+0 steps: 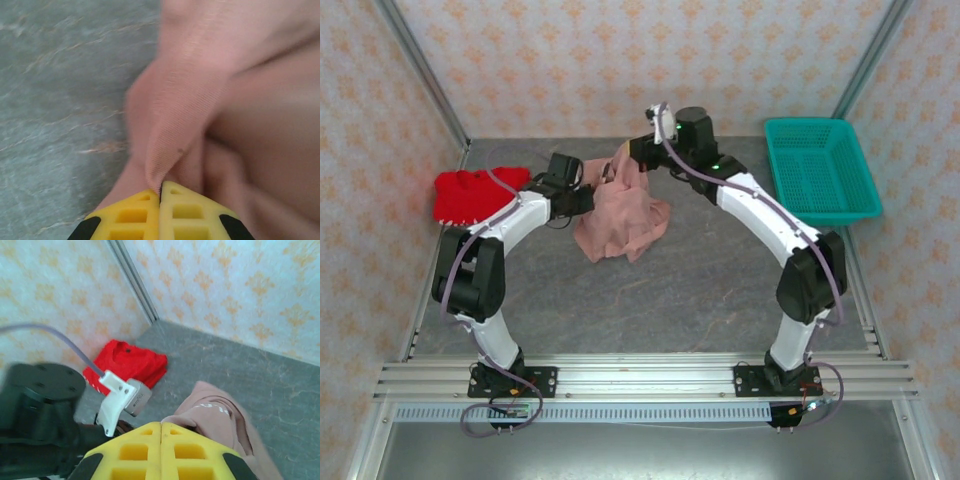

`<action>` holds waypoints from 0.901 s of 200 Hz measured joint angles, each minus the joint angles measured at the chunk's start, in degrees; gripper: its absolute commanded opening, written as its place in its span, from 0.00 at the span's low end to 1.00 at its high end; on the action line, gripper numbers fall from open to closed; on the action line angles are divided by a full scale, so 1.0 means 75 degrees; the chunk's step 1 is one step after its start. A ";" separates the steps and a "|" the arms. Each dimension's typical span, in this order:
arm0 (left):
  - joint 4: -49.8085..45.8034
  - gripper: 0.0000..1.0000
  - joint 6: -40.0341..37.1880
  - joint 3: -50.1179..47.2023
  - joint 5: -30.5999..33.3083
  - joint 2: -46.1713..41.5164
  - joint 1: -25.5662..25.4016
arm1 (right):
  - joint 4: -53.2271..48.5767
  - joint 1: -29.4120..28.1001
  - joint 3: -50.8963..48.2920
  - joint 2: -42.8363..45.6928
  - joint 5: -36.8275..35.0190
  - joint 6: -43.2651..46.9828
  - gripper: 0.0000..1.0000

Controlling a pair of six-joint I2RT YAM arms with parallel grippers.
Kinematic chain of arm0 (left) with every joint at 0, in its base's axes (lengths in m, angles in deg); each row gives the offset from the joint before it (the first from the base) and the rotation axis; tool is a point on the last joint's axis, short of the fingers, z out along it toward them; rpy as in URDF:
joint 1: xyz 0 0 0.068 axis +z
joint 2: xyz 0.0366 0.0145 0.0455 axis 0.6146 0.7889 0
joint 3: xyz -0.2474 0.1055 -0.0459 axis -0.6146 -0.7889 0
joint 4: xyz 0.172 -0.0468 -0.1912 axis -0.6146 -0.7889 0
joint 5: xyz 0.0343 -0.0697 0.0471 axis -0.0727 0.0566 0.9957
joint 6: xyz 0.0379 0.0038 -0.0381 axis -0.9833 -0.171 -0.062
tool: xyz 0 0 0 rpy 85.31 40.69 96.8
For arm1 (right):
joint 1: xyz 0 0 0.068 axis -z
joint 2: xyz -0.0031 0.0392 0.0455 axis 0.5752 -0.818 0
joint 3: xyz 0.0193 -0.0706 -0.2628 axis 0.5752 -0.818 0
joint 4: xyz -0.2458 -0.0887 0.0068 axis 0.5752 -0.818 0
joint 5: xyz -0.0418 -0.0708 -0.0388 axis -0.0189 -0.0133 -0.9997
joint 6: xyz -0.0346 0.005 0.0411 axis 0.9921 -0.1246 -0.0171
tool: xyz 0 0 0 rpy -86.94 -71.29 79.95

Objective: Fold the inside-out t-shirt
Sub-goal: Turn the T-shirt inside out at the center of the table.

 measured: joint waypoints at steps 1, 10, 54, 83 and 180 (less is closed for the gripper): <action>0.0015 0.00 0.0017 -0.0026 0.0000 0.0000 0.0020 | 0.0006 0.0020 -0.0017 0.0029 0.0012 -0.0017 0.00; 0.0204 0.00 0.0198 -0.0338 0.0012 -0.0006 0.0248 | 0.0216 0.0256 -0.0370 0.0405 0.0172 -0.0184 0.00; 0.0909 0.11 0.0854 -0.2684 0.0198 -0.1011 0.0711 | 0.0527 0.0799 -0.2600 0.2626 0.0388 -0.0318 0.00; 0.0953 0.58 0.1011 -0.3657 0.0163 -0.2448 0.0565 | 0.0230 0.0801 -0.3960 0.3281 0.0149 -0.0166 0.00; 0.1926 0.64 -0.0979 -0.1929 -0.2005 -0.1597 -0.2655 | -0.0740 0.0831 -0.4657 0.3284 -0.0560 0.0137 0.00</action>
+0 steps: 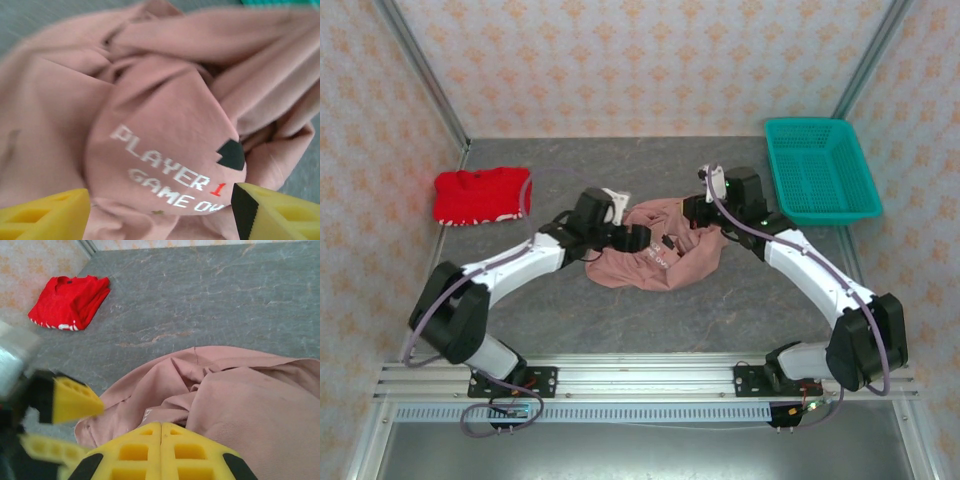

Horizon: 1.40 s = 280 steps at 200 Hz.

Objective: Fold the inside-out t-shirt
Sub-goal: Turn the T-shirt inside out at the center of the table.

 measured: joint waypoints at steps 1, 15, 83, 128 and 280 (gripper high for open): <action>0.0006 0.63 -0.0003 0.0017 -0.0023 0.0064 -0.0020 | -0.0009 0.0000 0.0020 0.0000 -0.0017 -0.0006 0.00; 0.0006 0.39 -0.0175 0.0175 -0.0221 0.0615 -0.0099 | -0.0117 0.0038 0.0286 0.0003 -0.0122 -0.0041 0.00; 0.0431 0.00 0.0402 0.0079 -0.0073 0.0886 0.0819 | -0.0583 0.0169 0.1807 0.0694 -0.0871 -0.0490 0.00; 0.0146 0.00 0.1247 -0.1081 0.1454 -0.1046 0.2259 | -0.0565 0.0184 0.1749 0.1964 -0.1649 -0.0664 0.00; -0.0729 0.40 0.0600 0.0793 0.1585 0.0382 -0.0799 | -0.0918 0.0207 -0.1818 0.1574 -0.2014 -0.1411 0.00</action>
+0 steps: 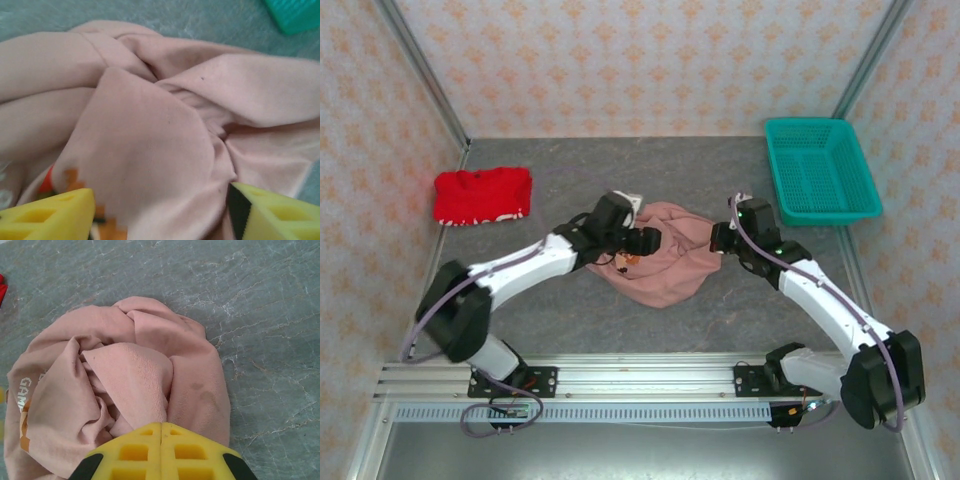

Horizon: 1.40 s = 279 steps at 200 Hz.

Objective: Fold the inside-out t-shirt
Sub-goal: Turn the T-shirt inside out at the center of the table.

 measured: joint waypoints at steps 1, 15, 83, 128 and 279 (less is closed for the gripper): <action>-0.0009 0.39 -0.0023 0.0035 -0.0003 0.0044 -0.0006 | -0.0003 0.0000 0.0009 0.0000 0.0000 0.0003 0.00; -0.0143 0.12 -0.0122 0.0493 -0.0003 0.0781 -0.0009 | -0.0038 0.0000 0.0192 0.0003 -0.0082 0.0064 0.00; -0.0286 0.00 -0.0259 0.0557 -0.0385 -0.0560 0.1626 | 0.0044 0.0006 0.2777 0.0047 -0.0458 0.0420 0.00; 0.0166 0.00 0.0227 -0.0527 0.0006 -0.3940 0.2824 | 0.0006 0.0012 0.3174 0.0959 -0.0577 0.0662 0.00; -0.0921 0.67 -0.0256 -0.1020 0.1096 -0.1134 0.0099 | -0.0799 -0.0863 -0.1562 0.0382 -0.0286 -0.1160 0.05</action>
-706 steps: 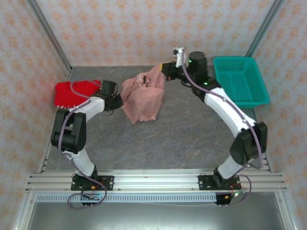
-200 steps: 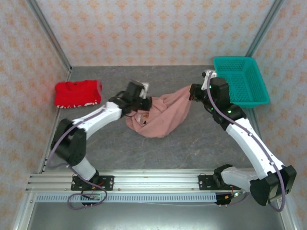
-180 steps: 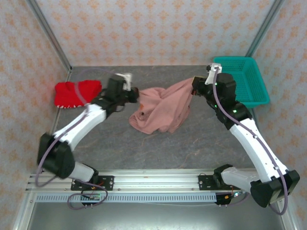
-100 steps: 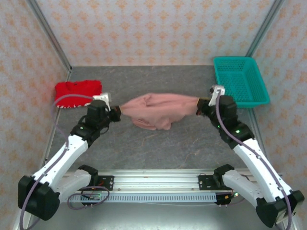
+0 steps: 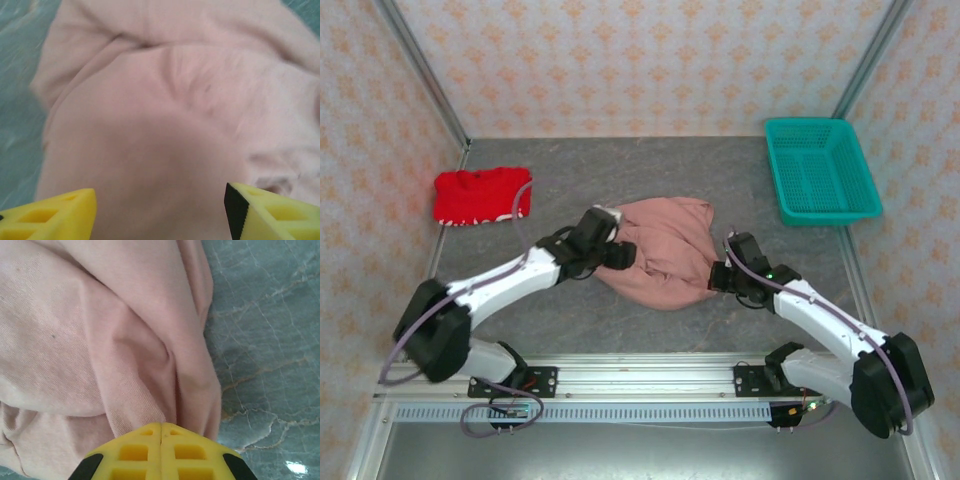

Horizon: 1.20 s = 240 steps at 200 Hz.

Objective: Fold the inside-out t-shirt
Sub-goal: Turn the T-shirt inside out at the center of the table.

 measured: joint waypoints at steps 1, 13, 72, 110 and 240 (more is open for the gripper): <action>0.0000 0.67 -0.0012 0.0050 -0.0003 0.0061 -0.0006 | -0.0006 -0.0003 0.0012 -0.0006 -0.0009 0.0012 0.06; -0.0085 0.53 -0.0172 0.0682 0.0006 0.0810 -0.0073 | -0.0125 -0.0017 0.0216 -0.0029 -0.0216 0.0099 0.20; -0.0131 0.00 -0.0160 -0.0653 -0.0612 0.0125 0.0224 | 0.0469 -0.1306 0.1037 0.0117 -0.0898 0.1734 0.71; 0.0574 0.00 0.0184 -0.1343 -0.1005 -0.0970 0.0749 | 0.1416 -0.1810 0.1923 -0.2305 -0.0143 0.2629 0.64; 0.2078 0.00 0.0586 -0.2139 -0.1684 -0.3794 0.1323 | 0.1967 0.0376 0.3410 -0.0082 0.3322 0.1157 0.00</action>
